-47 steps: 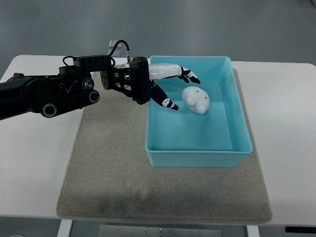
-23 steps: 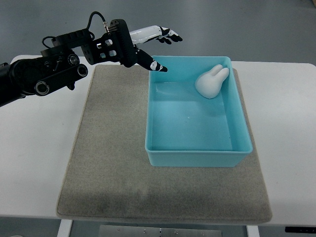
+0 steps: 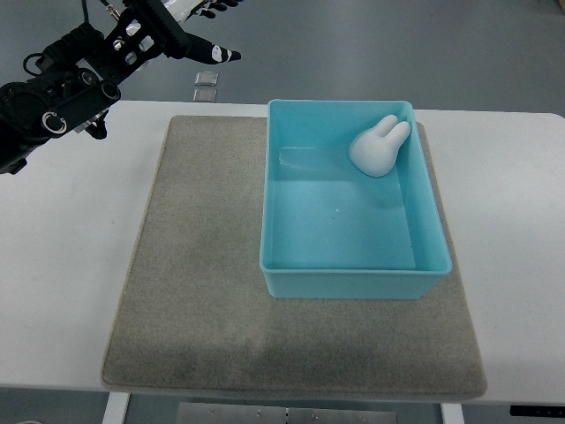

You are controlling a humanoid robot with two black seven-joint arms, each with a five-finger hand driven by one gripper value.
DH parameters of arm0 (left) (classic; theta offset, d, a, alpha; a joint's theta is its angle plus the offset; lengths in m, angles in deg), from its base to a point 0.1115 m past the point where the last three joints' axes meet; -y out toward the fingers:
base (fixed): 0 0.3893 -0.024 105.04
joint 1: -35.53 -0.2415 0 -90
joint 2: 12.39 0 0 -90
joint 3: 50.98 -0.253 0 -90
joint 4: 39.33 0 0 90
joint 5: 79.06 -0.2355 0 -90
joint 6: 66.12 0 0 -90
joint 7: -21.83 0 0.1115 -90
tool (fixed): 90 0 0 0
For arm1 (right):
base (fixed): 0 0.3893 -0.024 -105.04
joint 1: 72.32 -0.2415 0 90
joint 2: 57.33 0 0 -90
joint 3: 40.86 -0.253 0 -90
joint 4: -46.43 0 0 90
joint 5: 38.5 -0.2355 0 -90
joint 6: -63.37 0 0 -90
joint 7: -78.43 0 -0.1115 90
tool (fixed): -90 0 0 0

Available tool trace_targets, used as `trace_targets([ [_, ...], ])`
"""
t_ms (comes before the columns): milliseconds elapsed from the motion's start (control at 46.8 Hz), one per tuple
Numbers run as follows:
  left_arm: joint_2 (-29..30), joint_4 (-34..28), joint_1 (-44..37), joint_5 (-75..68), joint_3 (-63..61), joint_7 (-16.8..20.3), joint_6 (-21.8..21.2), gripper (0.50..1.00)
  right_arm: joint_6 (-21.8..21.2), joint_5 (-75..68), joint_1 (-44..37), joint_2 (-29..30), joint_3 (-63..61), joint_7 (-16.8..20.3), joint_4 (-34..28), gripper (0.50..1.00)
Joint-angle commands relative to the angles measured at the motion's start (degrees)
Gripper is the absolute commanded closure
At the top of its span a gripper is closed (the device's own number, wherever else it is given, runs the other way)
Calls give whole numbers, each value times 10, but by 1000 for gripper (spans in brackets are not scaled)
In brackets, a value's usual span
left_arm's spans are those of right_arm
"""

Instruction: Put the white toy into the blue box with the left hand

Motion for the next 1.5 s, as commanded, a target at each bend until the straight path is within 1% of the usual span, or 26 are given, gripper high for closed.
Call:
trace_targets([
  [0,-2,-1,0,71,0,0,-1,617,0,0,0,0,0,0,0,564],
  [150,-9,-2,-1,229,0,-2,-2,617,0,0,0,0,0,0,0,564],
  [235,-10,-9,0,291,1,-8,-8,617,0,0,0,0,0,0,0,564],
  [320,-11,-18,1,347,3,-14,-23,617,0,0,0,0,0,0,0,564],
  [384,-18,-28,1,389,8,-17,-23,617,0,0,0,0,0,0,0,564],
  [513,-23,-39,-2,418,10,-59,-24,615,0,0,0,0,0,0,0,564],
  [662,-36,-47,-11,444,37,-71,-24,615,0,0,0,0,0,0,0,564],
  [748,-37,-61,-12,471,51,-72,-14,611,0,0,0,0,0,0,0,564],
  [769,-37,-64,-12,476,52,-72,-12,598,0,0,0,0,0,0,0,564],
  [790,-37,-66,-13,481,54,-72,-9,572,0,0,0,0,0,0,0,564],
  [833,-39,-67,-14,491,56,-72,-1,557,0,0,0,0,0,0,0,564],
  [940,-50,-78,-26,522,76,-68,37,551,0,0,0,0,0,0,0,564],
  [1132,-53,-108,-48,563,109,-63,136,540,0,0,0,0,0,0,0,564],
  [1175,-53,-112,-55,563,108,-61,160,529,0,0,0,0,0,0,0,564],
  [1196,-53,-113,-59,563,109,-60,172,508,0,0,0,0,0,0,0,564],
  [1282,-56,-125,-79,562,109,-59,217,504,0,0,0,0,0,0,0,564],
  [1346,-69,-127,-89,562,110,-59,227,504,0,0,0,0,0,0,0,564],
  [1474,-77,-138,-92,563,111,-58,225,504,0,0,0,0,0,0,0,564],
])
